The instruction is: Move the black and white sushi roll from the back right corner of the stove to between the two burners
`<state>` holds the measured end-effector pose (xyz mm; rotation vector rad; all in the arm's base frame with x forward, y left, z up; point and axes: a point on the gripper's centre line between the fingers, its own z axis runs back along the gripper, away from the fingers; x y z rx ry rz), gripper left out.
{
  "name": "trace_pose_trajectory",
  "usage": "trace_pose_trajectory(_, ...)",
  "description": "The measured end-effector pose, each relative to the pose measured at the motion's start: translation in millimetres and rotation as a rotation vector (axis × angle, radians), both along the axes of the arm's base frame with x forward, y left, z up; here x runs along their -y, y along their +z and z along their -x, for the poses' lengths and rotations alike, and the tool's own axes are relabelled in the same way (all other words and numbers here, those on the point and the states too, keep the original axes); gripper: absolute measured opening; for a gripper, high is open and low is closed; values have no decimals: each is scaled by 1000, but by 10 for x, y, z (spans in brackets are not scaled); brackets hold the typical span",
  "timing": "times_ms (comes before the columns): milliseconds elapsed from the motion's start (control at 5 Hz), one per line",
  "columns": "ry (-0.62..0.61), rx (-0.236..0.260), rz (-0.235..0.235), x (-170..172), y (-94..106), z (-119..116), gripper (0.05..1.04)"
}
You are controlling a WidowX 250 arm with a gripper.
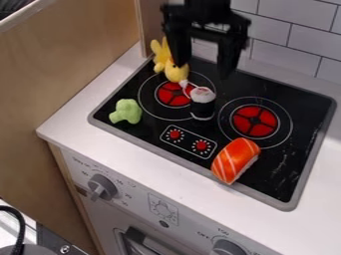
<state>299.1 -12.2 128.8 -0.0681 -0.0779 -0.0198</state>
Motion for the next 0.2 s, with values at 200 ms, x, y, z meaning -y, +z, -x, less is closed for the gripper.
trace_pose_trajectory(200, -2, -15, -2, -3, 94, 17, 997)
